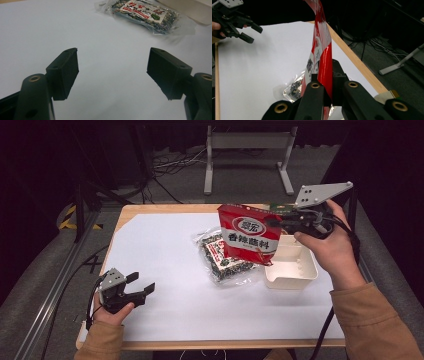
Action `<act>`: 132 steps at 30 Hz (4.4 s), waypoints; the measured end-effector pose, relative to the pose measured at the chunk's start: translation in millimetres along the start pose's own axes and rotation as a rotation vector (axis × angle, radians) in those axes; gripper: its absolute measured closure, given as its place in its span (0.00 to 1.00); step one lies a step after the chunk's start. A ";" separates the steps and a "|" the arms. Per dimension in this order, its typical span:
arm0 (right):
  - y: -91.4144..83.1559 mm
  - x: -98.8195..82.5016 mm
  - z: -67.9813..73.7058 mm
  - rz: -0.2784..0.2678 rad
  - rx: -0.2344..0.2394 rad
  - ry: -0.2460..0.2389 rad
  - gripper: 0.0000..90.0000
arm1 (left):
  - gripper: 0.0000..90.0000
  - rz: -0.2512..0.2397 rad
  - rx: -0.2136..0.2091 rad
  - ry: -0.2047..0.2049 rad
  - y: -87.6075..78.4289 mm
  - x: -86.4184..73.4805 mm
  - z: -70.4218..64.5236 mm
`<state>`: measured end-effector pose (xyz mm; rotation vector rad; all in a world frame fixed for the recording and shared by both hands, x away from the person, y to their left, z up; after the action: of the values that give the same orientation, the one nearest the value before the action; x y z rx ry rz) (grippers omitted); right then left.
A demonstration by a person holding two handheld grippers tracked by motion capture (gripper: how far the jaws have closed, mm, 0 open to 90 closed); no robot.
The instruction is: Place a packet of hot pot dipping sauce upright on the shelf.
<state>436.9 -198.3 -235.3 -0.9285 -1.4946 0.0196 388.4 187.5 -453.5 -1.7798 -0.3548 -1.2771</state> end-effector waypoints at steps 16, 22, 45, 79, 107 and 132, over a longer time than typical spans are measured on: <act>-26.3 -20.2 -36.0 -0.013 -0.064 -0.020 0.99 | 0.28 0.005 0.005 0.000 -0.1 -1.0 0.3; -33.7 -26.2 -50.2 -0.015 -0.084 -0.025 0.99 | 0.28 0.008 0.006 0.001 0.5 -1.5 0.1; -41.7 -51.8 -98.0 -0.004 -0.115 -0.024 0.99 | 0.28 0.019 0.037 -0.004 -6.9 -9.1 1.5; 8.6 -78.2 -133.3 0.045 -0.117 -0.022 0.99 | 0.28 0.023 0.058 -0.023 -15.5 -16.8 3.9; 9.8 -119.6 -139.1 0.077 -0.156 0.159 0.98 | 0.28 0.022 0.035 -0.004 -6.8 -11.3 1.9; -17.5 -112.4 -138.7 -0.050 -0.306 0.309 0.45 | 0.28 0.025 0.012 0.002 -0.1 -7.1 -1.5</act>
<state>528.4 -341.4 -293.0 -1.0828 -1.2508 -0.3829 384.5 188.2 -459.5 -1.7676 -0.3378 -1.2565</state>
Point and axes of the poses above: each handheld gripper's, and its own axes: y roughly forward along the jaws, x roughly out of its top, z roughly to its left, the point moved 8 cm from there along y, roughly forward along the jaws, and after that the axes turned 3 degrees about y, right-handed, at the moved point
